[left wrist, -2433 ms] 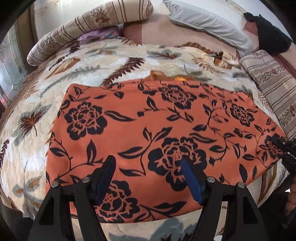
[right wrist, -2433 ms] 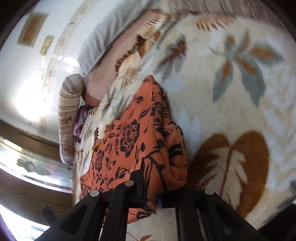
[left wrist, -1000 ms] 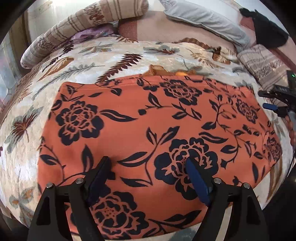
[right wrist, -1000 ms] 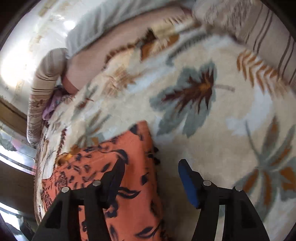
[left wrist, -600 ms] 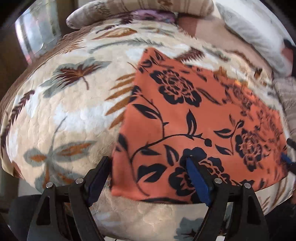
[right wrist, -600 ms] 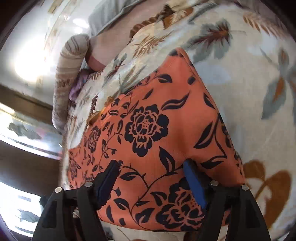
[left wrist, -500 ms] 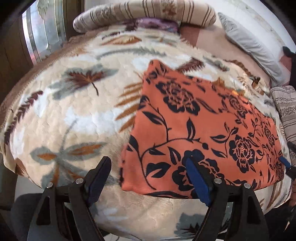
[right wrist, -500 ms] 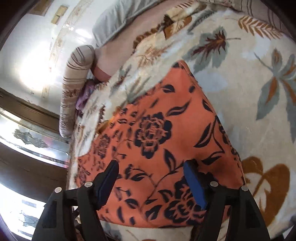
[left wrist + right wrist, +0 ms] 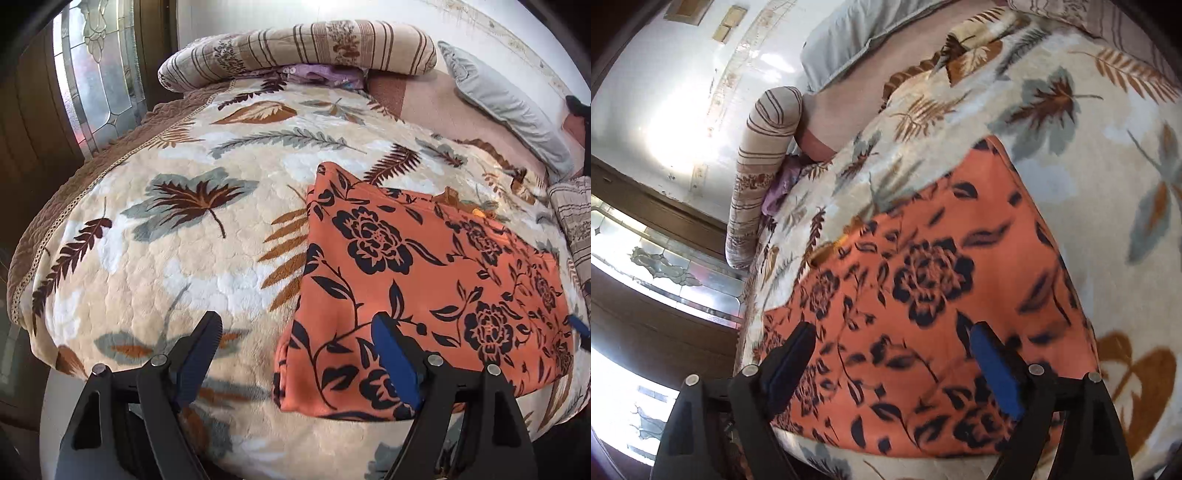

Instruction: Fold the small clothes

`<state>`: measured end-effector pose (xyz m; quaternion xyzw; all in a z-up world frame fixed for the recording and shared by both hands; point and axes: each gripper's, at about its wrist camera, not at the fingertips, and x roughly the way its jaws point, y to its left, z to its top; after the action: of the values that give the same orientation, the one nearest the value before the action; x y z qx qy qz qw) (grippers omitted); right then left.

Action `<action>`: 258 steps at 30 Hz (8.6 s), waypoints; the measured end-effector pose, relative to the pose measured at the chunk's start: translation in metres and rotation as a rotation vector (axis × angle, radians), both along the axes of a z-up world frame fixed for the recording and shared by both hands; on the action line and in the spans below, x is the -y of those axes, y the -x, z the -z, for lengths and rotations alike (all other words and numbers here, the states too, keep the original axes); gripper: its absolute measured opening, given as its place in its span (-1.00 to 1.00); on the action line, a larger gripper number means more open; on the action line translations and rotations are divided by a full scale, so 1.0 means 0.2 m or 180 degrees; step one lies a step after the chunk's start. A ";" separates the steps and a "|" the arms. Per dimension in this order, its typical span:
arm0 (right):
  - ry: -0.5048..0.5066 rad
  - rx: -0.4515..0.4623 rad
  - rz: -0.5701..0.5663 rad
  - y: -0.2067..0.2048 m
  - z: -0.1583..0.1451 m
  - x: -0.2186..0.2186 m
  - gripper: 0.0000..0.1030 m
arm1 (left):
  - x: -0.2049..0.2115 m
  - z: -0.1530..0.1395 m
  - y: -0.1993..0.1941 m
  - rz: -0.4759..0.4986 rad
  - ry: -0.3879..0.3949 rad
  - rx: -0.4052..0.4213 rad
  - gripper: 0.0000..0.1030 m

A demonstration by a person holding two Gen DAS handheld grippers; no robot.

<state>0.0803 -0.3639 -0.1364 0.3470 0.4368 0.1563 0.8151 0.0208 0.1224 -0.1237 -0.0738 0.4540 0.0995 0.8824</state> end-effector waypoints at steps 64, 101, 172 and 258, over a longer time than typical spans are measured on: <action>-0.0037 -0.0122 0.0172 0.27 0.19 -0.14 0.70 | 0.04 0.17 0.04 0.0106 0.0059 -0.0328 0.67; -0.0900 -0.0333 0.1125 0.34 0.33 0.16 0.78 | 0.55 0.01 -0.11 0.0536 -0.0155 0.0192 0.68; 0.1373 0.1074 -0.1130 0.09 -0.47 -1.73 -0.79 | -0.72 0.12 0.06 -0.1125 0.0971 0.0438 0.74; 0.0826 -0.0163 -0.1049 0.05 0.17 -1.21 -0.29 | -0.04 0.18 -0.24 0.0370 0.0228 0.0154 0.72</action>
<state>0.0694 -0.1216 -0.1699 0.1668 0.5247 0.2210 0.8050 0.0682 0.1296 -0.1596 -0.0813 0.4394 0.0300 0.8941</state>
